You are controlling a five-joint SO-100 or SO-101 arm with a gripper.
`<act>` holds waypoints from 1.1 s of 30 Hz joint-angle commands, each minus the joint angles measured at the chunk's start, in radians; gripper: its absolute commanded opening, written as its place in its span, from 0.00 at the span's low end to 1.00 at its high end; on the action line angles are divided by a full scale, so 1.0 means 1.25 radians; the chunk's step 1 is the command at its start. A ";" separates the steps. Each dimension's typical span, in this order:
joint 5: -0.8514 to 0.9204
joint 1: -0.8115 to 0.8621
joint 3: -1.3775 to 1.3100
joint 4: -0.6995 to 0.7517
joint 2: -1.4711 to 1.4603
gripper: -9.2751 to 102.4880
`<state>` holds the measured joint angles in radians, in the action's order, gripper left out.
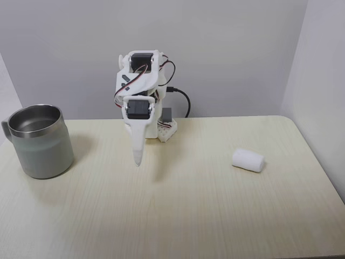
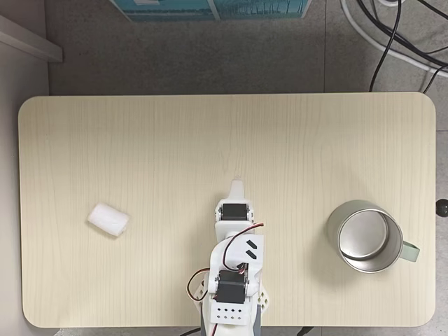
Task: Grasp a dressing and put it in the cup.
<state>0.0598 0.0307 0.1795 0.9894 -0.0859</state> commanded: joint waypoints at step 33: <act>0.211 -0.158 0.443 0.092 0.389 0.09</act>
<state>0.2546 -0.1089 0.5093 1.0646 0.1795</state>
